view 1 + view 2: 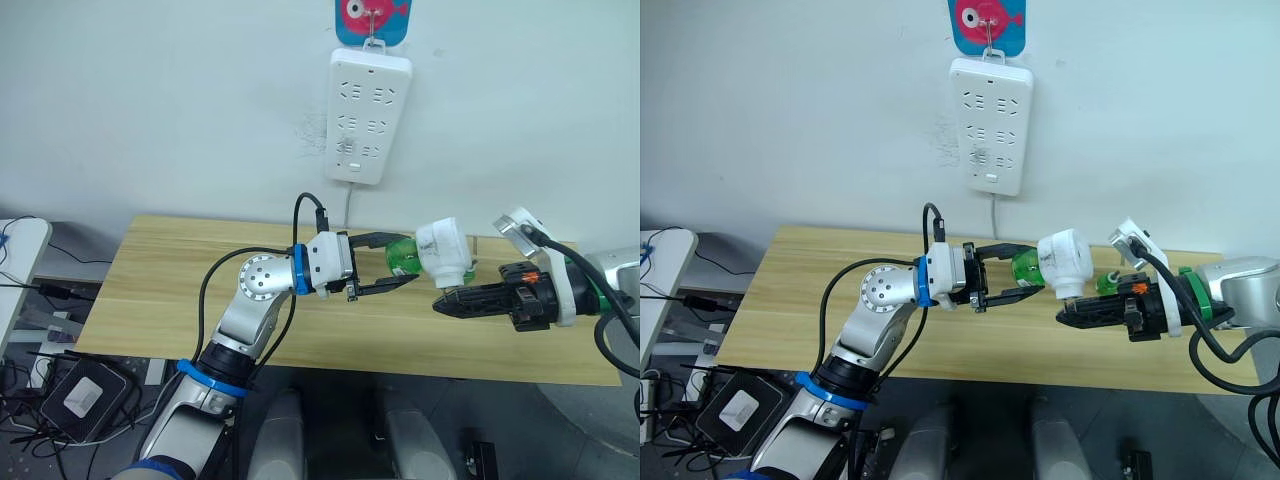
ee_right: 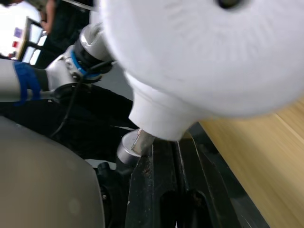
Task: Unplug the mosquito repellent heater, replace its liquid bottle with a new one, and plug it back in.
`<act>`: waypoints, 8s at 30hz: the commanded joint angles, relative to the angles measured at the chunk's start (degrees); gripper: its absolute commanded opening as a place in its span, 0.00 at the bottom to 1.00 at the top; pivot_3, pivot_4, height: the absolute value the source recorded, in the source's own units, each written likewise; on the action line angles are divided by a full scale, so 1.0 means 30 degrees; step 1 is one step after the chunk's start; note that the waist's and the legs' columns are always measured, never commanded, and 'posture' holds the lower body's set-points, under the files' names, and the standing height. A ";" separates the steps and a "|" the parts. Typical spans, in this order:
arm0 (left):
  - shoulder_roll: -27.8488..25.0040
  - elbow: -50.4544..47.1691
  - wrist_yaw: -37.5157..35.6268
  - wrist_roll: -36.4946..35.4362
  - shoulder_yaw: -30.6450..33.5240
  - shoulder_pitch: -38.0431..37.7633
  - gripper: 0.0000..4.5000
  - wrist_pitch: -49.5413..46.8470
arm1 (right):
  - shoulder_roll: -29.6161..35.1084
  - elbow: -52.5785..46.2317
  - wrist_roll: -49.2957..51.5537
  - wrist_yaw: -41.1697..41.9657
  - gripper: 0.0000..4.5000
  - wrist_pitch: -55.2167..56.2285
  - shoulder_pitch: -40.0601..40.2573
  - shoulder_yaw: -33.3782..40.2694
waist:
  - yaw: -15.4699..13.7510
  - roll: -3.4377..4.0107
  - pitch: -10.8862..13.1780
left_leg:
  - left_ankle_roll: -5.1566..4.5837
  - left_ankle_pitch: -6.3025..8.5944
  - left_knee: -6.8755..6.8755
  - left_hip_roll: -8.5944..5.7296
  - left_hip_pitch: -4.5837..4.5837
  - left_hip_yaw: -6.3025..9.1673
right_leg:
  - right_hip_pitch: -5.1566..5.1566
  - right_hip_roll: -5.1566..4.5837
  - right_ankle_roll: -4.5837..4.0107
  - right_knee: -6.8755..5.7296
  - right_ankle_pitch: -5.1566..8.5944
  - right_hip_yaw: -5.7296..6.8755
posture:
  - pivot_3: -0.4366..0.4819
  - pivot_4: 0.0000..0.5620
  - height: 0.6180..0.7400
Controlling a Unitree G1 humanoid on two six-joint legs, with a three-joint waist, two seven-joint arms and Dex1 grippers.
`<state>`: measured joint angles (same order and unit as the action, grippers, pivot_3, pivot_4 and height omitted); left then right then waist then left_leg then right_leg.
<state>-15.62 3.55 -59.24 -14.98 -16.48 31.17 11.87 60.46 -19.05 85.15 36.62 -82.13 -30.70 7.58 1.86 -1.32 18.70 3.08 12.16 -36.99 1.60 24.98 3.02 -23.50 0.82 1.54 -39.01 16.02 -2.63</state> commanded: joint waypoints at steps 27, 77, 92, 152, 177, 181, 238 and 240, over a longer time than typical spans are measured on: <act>-0.0631 0.0026 -0.0296 0.0937 -0.1197 -0.0192 0.49 -0.1239 | 0.1753 -0.0642 0.4964 -0.3112 0.01 0.1736 0.0538 -0.0276 | -0.0022 0.0001 0.0000 | -0.0001 0.0001 0.0007 0.0007 0.0002 0.0005 | -0.0001 -0.0001 -0.0003 0.0004 -0.0001 0.0005 | 0.41 0.55 1.00; -0.3181 0.0430 -0.7575 -0.2880 -0.1290 0.3993 0.49 -1.4603 | -0.4098 0.4888 -2.4586 1.1937 0.66 3.9645 0.1007 -0.5844 | 0.0344 -0.0007 0.0006 | 0.0018 -0.0010 -0.0049 -0.0009 -0.0075 0.0020 | 0.0039 -0.0035 -0.0083 -0.0146 -0.0041 0.0018 | 0.42 0.52 1.00; -0.3103 0.0525 -0.7199 -0.3011 -0.0397 0.3963 0.99 -1.4079 | -0.4170 0.4896 -2.4751 1.1074 0.67 3.7510 0.1457 -0.5588 | 0.0340 -0.0005 0.0004 | 0.0018 -0.0011 -0.0068 -0.0009 -0.0077 0.0022 | 0.0039 -0.0040 -0.0085 -0.0173 -0.0041 0.0021 | 0.42 0.50 1.00; -0.0716 0.0612 0.5386 0.9418 -0.1304 0.0521 0.50 -0.1892 | -1.1447 -0.2938 -0.7098 -1.0024 1.00 0.3363 0.0100 0.2653 | 0.0001 0.0005 -0.0037 | 0.0013 -0.0040 -0.0019 -0.0046 -0.0034 0.0019 | -0.0028 -0.0072 -0.0115 -0.0208 -0.0045 0.0039 | 0.47 0.47 1.00; 0.1667 -0.2387 0.5479 0.1093 0.2181 -0.1756 0.50 -0.5932 | -1.6259 -0.5597 -1.6061 -0.9303 1.00 1.4233 0.4676 -0.3013 | 0.0342 0.0014 -0.0765 | 0.0029 -0.0047 -0.0020 -0.0022 -0.0057 0.0022 | -0.0019 -0.0039 -0.0116 -0.0216 -0.0045 0.0032 | 0.39 0.38 1.00; 0.1645 -0.2665 0.5652 0.1082 0.2058 -0.1875 0.50 -0.6353 | -1.6477 -0.5208 -1.6202 -0.9212 1.00 1.4446 0.4258 -0.3080 | 0.0348 0.0013 -0.0768 | 0.0028 -0.0047 -0.0018 -0.0021 -0.0058 0.0028 | -0.0019 -0.0039 -0.0116 -0.0216 -0.0045 0.0036 | 0.40 0.38 1.00; -0.0652 1.0000 0.3695 0.1244 0.5166 0.7736 1.00 -0.3123 | -1.5364 -0.3698 -2.1084 -0.8100 0.66 1.6992 0.3447 -0.1946 | 0.0017 0.0005 -0.1086 | 0.0039 -0.0054 -0.0025 -0.0034 -0.0065 0.0005 | -0.0033 -0.0041 -0.0122 -0.0263 -0.0048 0.0038 | 0.40 0.31 1.00; -0.0497 1.0888 0.3201 0.1293 0.5087 0.8202 1.00 -0.2755 | -1.5354 -0.3903 -2.1053 -0.8146 0.66 1.6788 0.3496 -0.1913 | 0.0037 0.0005 -0.1086 | 0.0038 -0.0054 -0.0028 -0.0036 -0.0063 0.0006 | -0.0033 -0.0041 -0.0122 -0.0263 -0.0048 0.0036 | 0.38 0.31 1.00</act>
<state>-17.54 35.38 -48.34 -11.30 -0.86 54.09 1.73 14.13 -26.96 21.55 12.30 -31.98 -20.20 0.97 1.97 -1.30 15.44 3.19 12.00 -37.08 1.49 24.78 3.02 -23.60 0.69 1.18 -39.80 15.88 -2.53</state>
